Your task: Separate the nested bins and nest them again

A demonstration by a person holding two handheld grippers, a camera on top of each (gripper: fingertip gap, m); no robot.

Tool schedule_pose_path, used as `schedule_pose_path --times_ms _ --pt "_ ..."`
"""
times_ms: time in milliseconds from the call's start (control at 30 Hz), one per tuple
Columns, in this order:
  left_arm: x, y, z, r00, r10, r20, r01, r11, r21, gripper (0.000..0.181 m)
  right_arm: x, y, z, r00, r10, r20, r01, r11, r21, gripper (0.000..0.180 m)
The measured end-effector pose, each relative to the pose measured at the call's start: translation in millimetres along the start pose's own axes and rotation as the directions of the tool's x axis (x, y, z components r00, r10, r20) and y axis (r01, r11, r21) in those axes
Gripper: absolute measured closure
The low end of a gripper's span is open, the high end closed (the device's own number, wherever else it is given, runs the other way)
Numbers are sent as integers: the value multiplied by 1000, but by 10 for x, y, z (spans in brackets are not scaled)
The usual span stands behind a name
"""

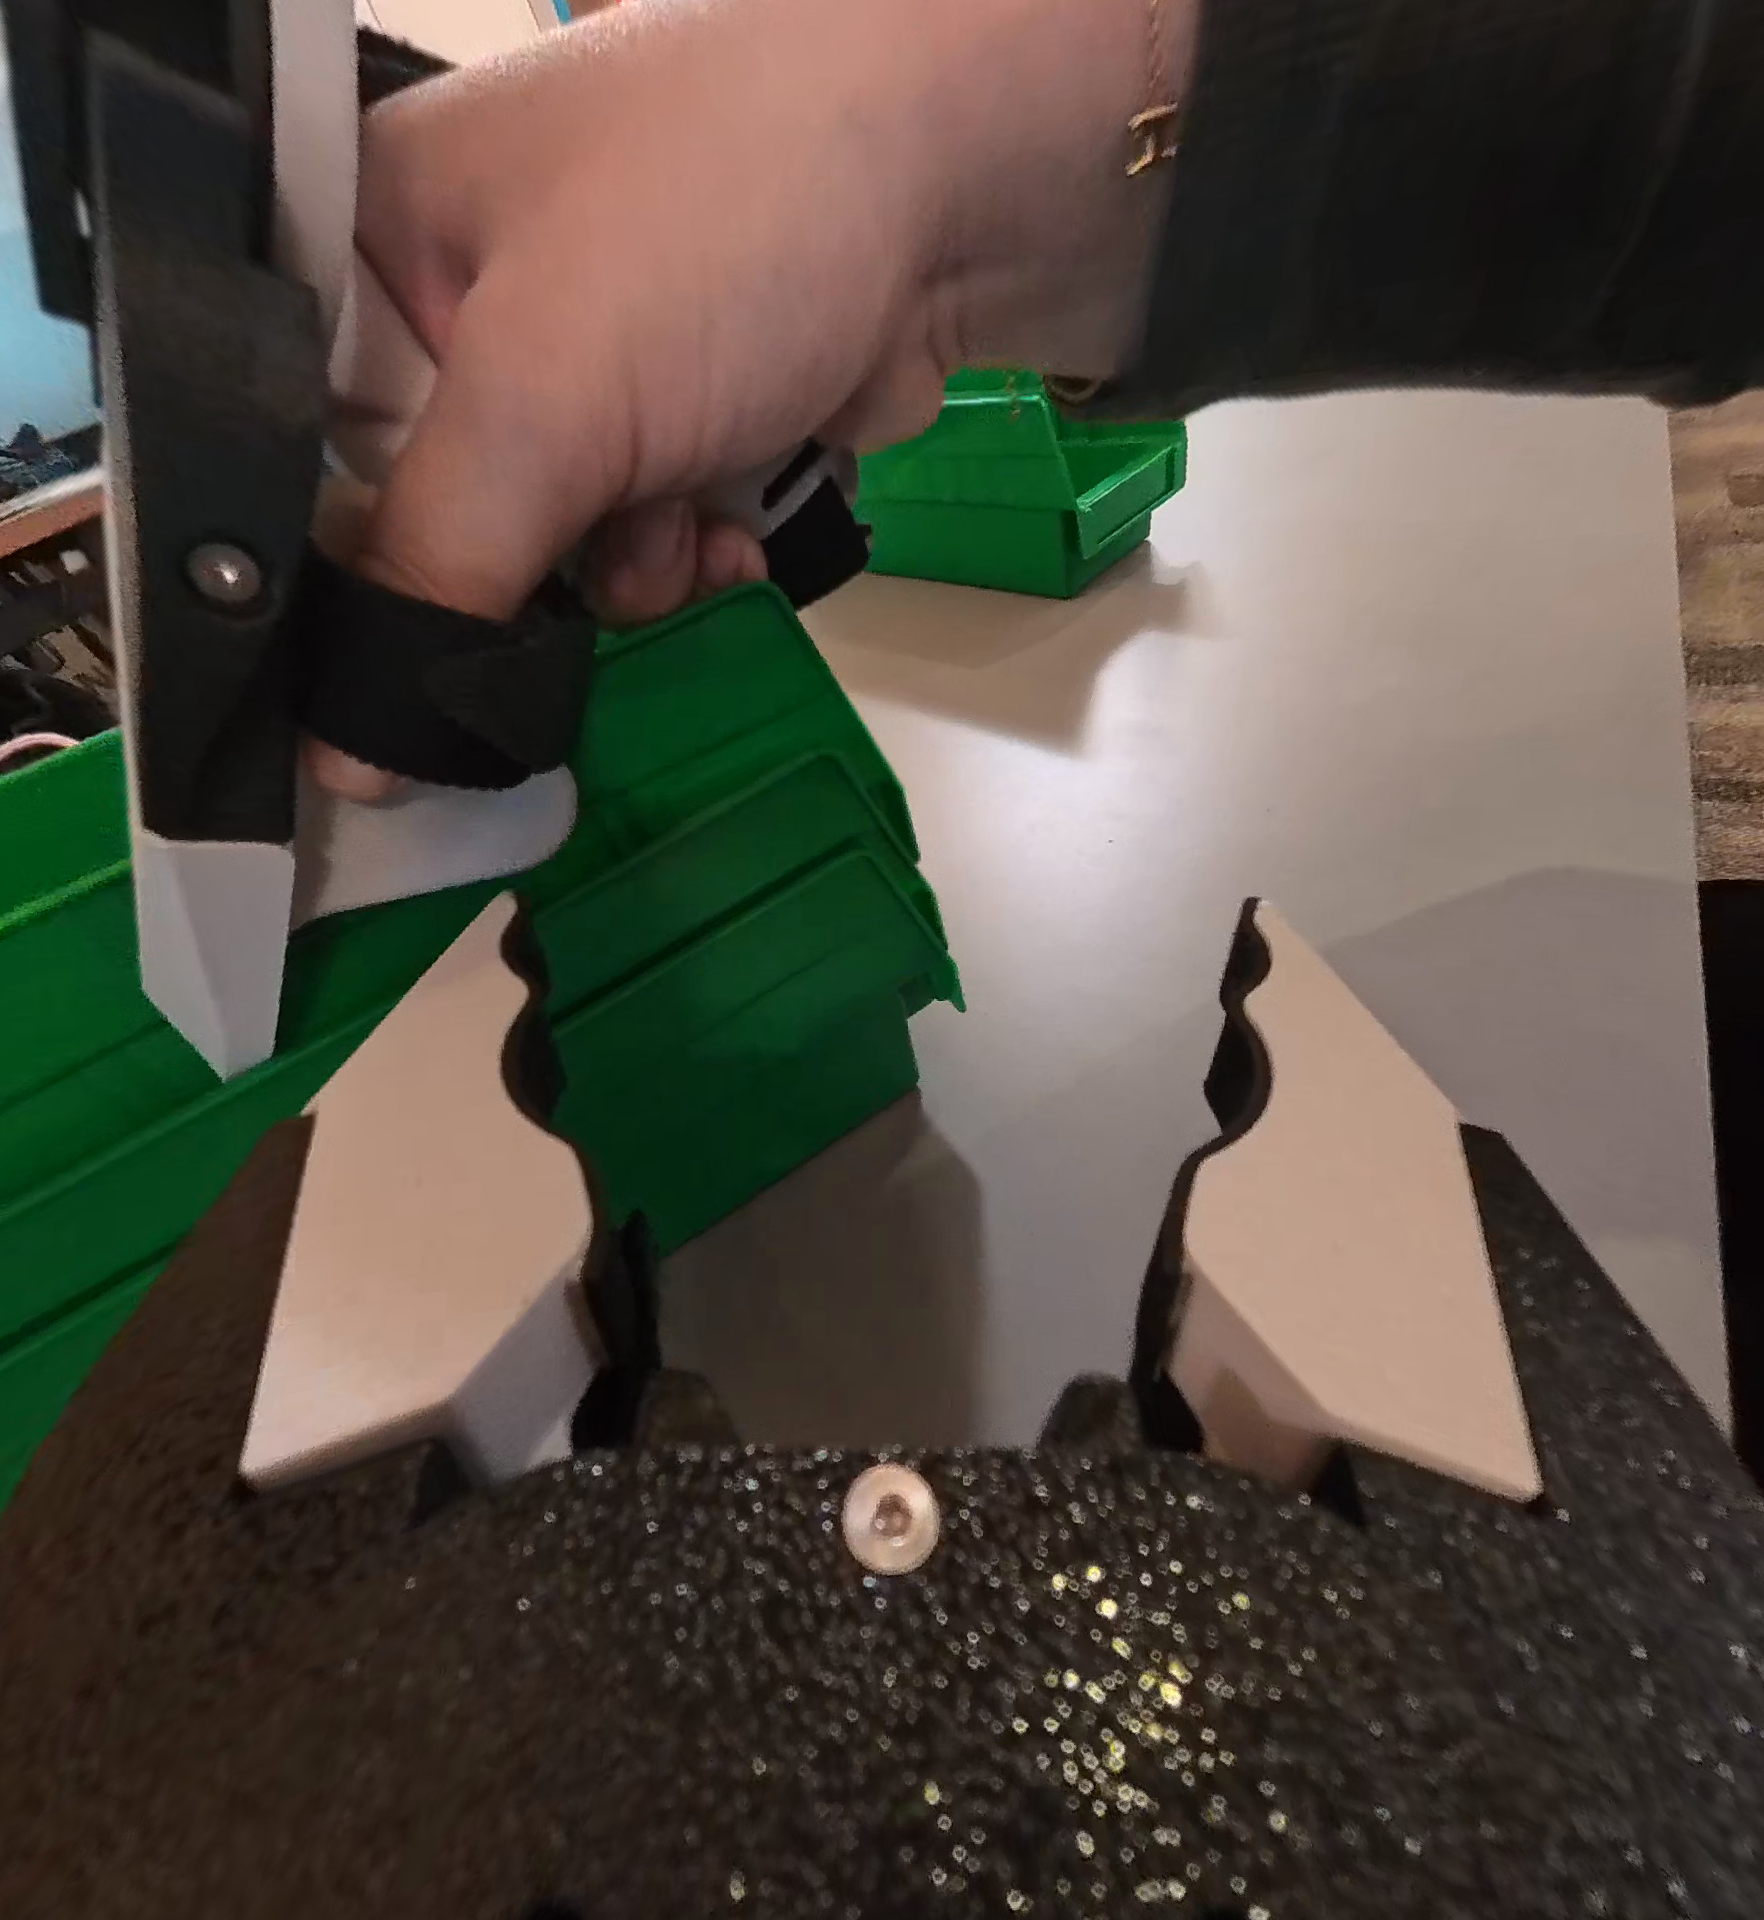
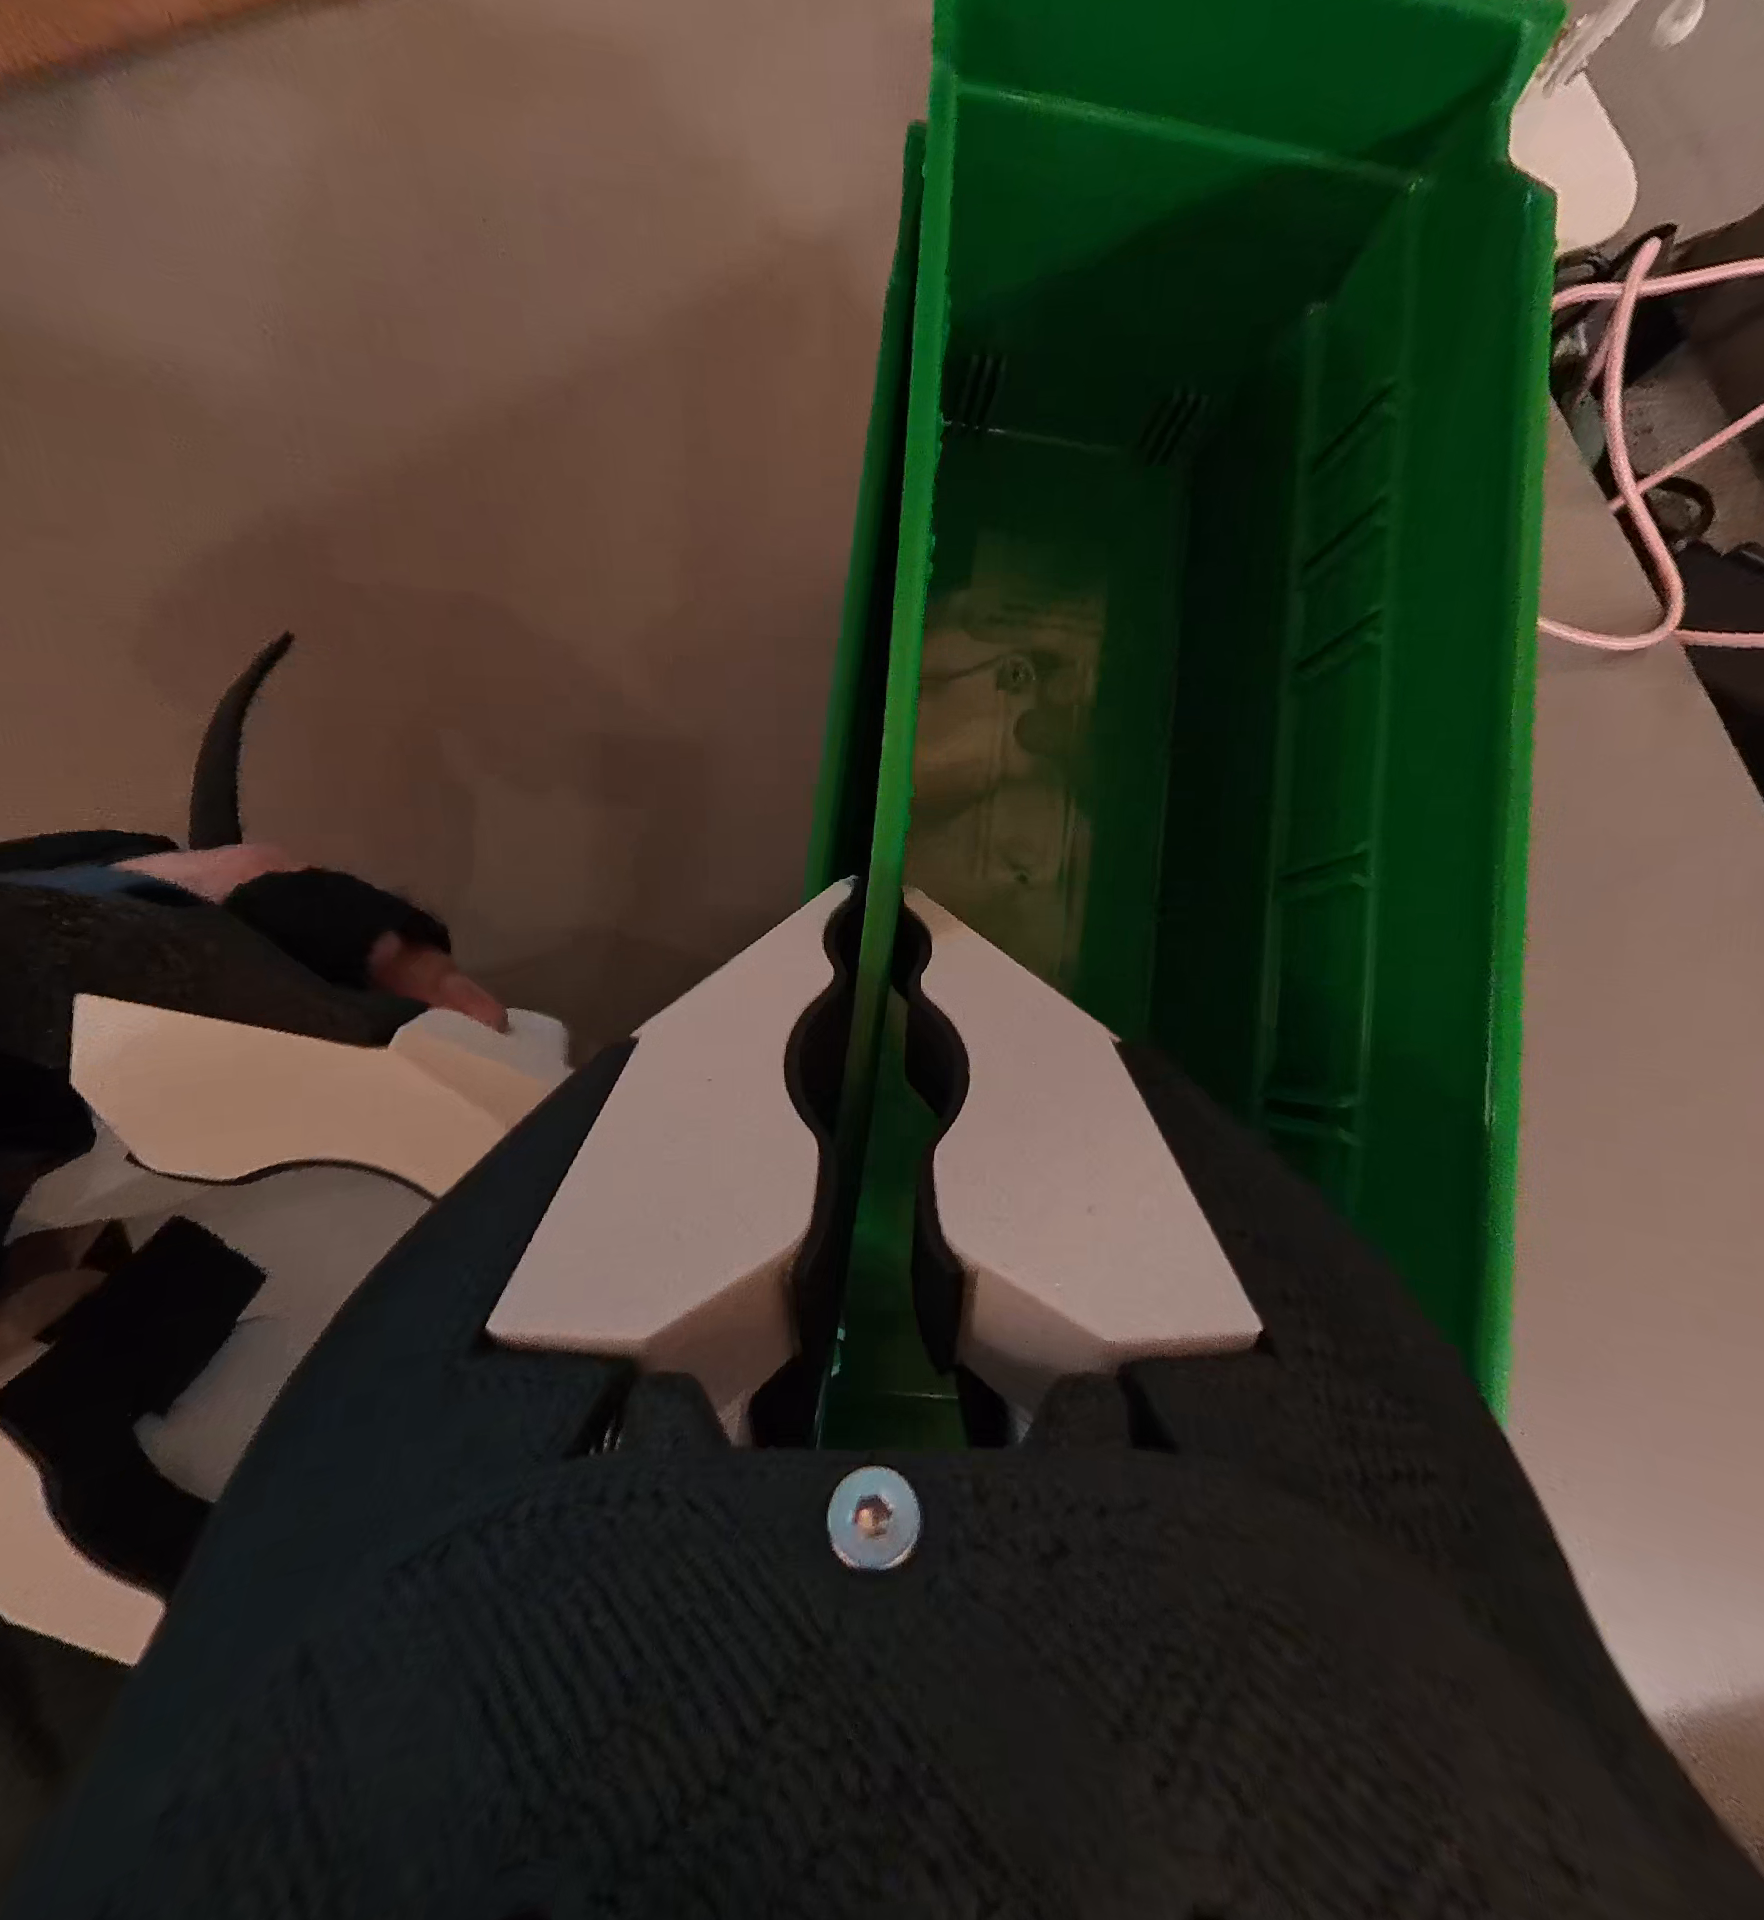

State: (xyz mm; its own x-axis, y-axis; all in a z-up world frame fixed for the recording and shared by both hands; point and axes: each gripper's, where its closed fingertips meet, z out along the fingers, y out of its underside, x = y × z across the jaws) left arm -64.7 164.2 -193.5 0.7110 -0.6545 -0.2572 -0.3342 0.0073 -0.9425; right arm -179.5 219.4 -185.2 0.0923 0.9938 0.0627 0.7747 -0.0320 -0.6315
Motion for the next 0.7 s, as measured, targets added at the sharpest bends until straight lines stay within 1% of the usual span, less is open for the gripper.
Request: schedule_pose_path --times_ms 100,167,267,333,367,433,500,567,600,633,667,700 --pt "11 -14 -24 1000 18 -6 -18 1000 11 55 20 -17 28 997 81 -7 -81 997 18 178" --pt "-6 -30 -70 999 38 4 -38 999 20 55 59 -62 60 988 151 -38 -150 988 38 177" --pt "-68 -123 -174 999 37 32 -39 997 72 46 172 -187 126 960 259 -103 -248 963 106 174" --pt "-114 -134 -219 999 12 42 -15 997 78 36 281 -296 132 948 284 -145 -256 949 184 166" --pt "-119 -138 -244 999 19 45 -22 996 87 36 303 -406 75 952 269 -146 -226 940 256 147" --pt "-122 -159 -309 998 35 45 -40 994 106 36 359 -649 -221 950 271 -158 -181 884 431 140" --pt "-166 -190 -395 997 43 63 -51 990 133 36 339 -823 -641 956 264 -129 -145 806 574 124" --pt "-254 -261 -511 994 34 106 -55 978 203 39 336 -831 -1122 964 242 -111 -106 732 673 114" --pt "-316 -295 -577 990 23 137 -56 968 244 39 416 -742 -1364 960 239 -147 -68 705 706 110" --pt "-384 -322 -651 984 12 175 -61 957 282 39 574 -583 -1598 943 253 -215 -20 690 724 109" --pt "-461 -343 -733 976 -1 220 -70 945 319 40 809 -352 -1819 907 287 -309 29 689 724 109" --pt "-541 -351 -819 964 -18 266 -79 934 348 40 1108 -50 -2034 845 335 -417 70 703 708 110"
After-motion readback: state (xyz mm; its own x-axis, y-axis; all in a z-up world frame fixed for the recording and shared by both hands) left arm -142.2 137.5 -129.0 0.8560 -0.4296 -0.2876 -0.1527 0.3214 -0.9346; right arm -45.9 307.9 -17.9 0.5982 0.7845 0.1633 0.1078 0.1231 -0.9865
